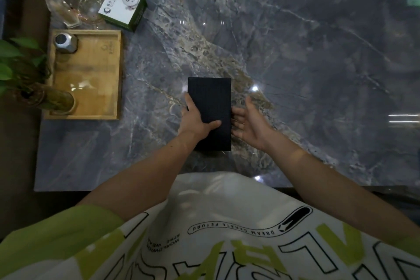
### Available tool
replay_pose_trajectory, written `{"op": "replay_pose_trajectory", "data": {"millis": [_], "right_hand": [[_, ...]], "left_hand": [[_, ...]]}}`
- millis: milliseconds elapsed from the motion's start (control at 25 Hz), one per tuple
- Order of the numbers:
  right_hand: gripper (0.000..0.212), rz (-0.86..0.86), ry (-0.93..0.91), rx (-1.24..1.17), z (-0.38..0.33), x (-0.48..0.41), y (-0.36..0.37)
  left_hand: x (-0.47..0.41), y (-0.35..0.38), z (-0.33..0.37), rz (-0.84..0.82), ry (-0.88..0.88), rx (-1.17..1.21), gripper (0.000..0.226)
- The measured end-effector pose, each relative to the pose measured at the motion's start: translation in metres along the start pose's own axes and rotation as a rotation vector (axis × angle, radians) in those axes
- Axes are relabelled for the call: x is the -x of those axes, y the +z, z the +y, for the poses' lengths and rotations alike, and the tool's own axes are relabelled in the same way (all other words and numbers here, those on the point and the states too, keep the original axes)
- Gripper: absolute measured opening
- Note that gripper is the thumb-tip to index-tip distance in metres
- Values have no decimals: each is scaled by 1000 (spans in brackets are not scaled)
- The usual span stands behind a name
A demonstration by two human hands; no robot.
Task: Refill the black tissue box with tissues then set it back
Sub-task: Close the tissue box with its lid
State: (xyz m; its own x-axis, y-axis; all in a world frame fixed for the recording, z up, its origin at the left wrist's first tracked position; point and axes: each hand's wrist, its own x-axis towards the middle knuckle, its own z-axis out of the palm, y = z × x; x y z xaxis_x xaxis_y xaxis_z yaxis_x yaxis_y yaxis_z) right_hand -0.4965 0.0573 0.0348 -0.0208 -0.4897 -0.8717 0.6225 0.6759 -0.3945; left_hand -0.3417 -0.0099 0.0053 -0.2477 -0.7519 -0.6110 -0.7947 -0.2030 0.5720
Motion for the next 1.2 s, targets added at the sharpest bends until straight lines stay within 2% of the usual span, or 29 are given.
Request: {"op": "replay_pose_trajectory", "data": {"millis": [80,240,400,680,800,1000,1200], "right_hand": [[76,-13,-3,1,0,0,0],[74,-36,5,8,1,1,2],[71,-54,15,55,-2,-4,4],[57,60,43,146,-7,-9,6],[56,62,45,192,-5,-8,9],[51,66,22,281,-8,-1,22],[48,44,-34,284,-11,6,29]], "left_hand": [[-7,-7,-8,-11,-2,70,125],[-13,-20,-24,-121,-76,179,90],[-8,-20,-30,-147,-67,298,75],[-1,-28,-29,-210,-84,424,68],[6,-31,-20,-195,-117,442,60],[24,-44,7,-213,-317,623,49],[30,-63,4,-208,-315,790,49]]}}
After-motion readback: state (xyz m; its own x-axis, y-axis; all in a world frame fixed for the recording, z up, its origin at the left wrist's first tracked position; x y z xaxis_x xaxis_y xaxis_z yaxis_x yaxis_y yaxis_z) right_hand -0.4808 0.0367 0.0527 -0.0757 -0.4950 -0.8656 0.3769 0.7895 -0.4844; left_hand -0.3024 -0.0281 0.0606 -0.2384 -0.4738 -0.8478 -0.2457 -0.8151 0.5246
